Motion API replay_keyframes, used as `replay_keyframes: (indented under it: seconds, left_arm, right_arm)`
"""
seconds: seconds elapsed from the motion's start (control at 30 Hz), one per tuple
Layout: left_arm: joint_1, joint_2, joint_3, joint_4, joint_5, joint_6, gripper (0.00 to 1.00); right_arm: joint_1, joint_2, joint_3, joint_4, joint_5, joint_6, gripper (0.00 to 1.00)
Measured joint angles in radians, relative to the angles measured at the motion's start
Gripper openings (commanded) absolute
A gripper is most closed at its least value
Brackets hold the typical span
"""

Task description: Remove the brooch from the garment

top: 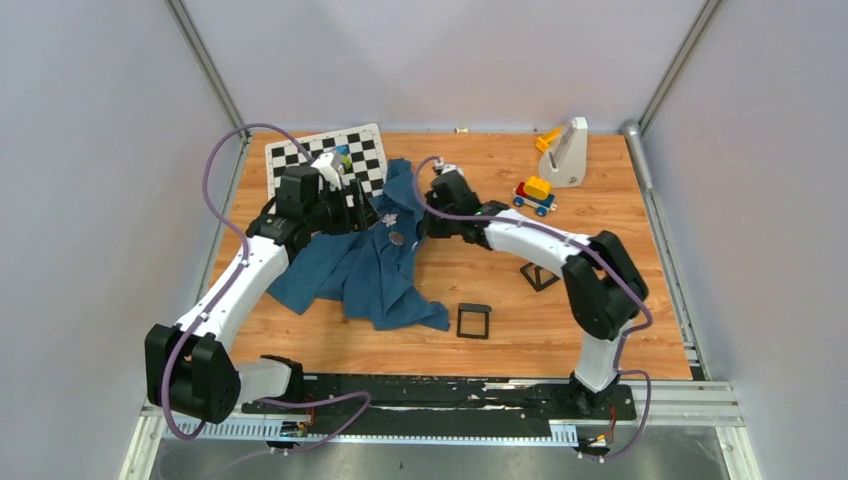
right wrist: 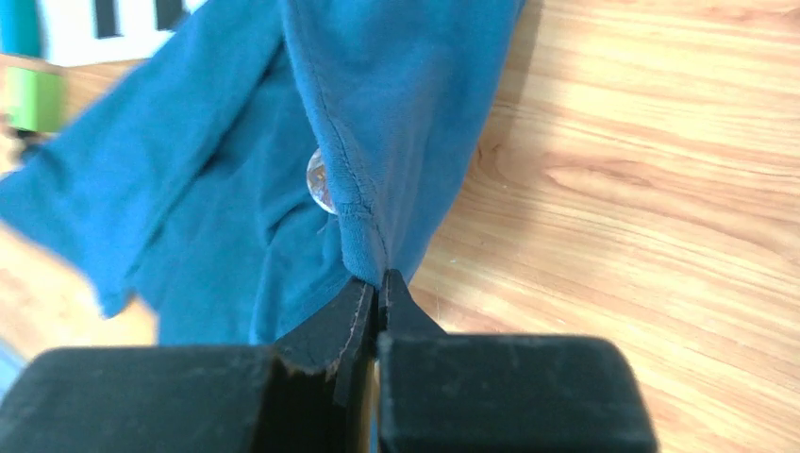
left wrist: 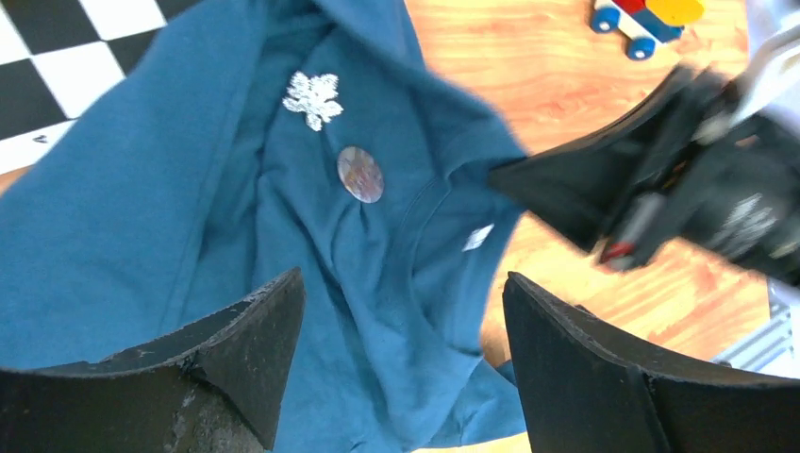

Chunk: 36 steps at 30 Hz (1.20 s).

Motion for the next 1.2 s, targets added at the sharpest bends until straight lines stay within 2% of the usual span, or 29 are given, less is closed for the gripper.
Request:
replay_keyframes:
  seconds: [0.13,0.3,0.43,0.57,0.63,0.83,1.03,1.2]
  left_arm:
    - [-0.028,0.019,-0.061,0.089,0.051,0.006,0.76]
    - [-0.092,0.099,-0.122,0.264,0.111,-0.006,0.74]
    - [-0.129,0.203,-0.131,0.345,0.124,-0.006,0.69]
    - [-0.141,0.289,-0.132,0.388,0.117,-0.005,0.61]
    - [-0.144,0.326,-0.132,0.389,0.100,0.000,0.61]
    - [-0.205,0.362,-0.106,0.318,-0.068,0.058,0.62]
    - [-0.393,0.381,0.014,0.224,-0.417,0.198,0.60]
    - [-0.436,0.422,0.045,0.202,-0.502,0.270,0.60]
  right_arm:
    - [-0.131,-0.125,-0.083,0.040,-0.200,0.009,0.00]
    - [-0.213,-0.145,-0.160,0.076,-0.324,-0.011,0.00]
    - [-0.196,-0.145,-0.194,0.069,-0.334,-0.029,0.00]
    - [-0.184,-0.145,-0.227,0.072,-0.289,-0.043,0.00]
    - [-0.185,-0.145,-0.249,0.080,-0.255,-0.044,0.00]
    - [-0.185,-0.175,-0.343,0.121,-0.168,-0.044,0.00]
    - [-0.185,-0.216,-0.381,0.172,-0.135,-0.042,0.00]
    - [-0.185,-0.274,-0.414,0.208,-0.114,-0.039,0.00]
